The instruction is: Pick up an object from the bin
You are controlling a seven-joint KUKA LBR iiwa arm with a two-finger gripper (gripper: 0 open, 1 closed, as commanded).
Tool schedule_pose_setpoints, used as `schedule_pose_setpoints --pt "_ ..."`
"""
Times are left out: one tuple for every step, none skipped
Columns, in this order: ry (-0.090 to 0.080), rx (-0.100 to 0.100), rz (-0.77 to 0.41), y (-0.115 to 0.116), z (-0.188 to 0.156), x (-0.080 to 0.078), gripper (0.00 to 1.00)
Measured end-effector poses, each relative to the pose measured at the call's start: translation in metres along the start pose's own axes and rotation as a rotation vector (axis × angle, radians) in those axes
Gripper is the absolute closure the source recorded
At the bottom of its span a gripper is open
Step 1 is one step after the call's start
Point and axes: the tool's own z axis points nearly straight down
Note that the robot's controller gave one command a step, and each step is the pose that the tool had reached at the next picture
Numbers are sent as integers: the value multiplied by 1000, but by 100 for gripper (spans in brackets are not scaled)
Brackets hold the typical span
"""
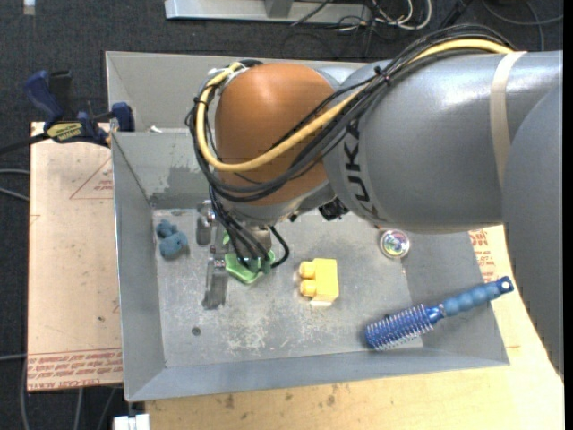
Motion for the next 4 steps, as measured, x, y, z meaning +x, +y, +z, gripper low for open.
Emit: schedule_pose_setpoints --pt "-7 -2 72 20 165 -67 0" --pt "-11 -4 228 19 130 -72 0" --pt "-11 -4 258 25 126 -96 0" --pt "-8 -1 242 25 163 -95 0"
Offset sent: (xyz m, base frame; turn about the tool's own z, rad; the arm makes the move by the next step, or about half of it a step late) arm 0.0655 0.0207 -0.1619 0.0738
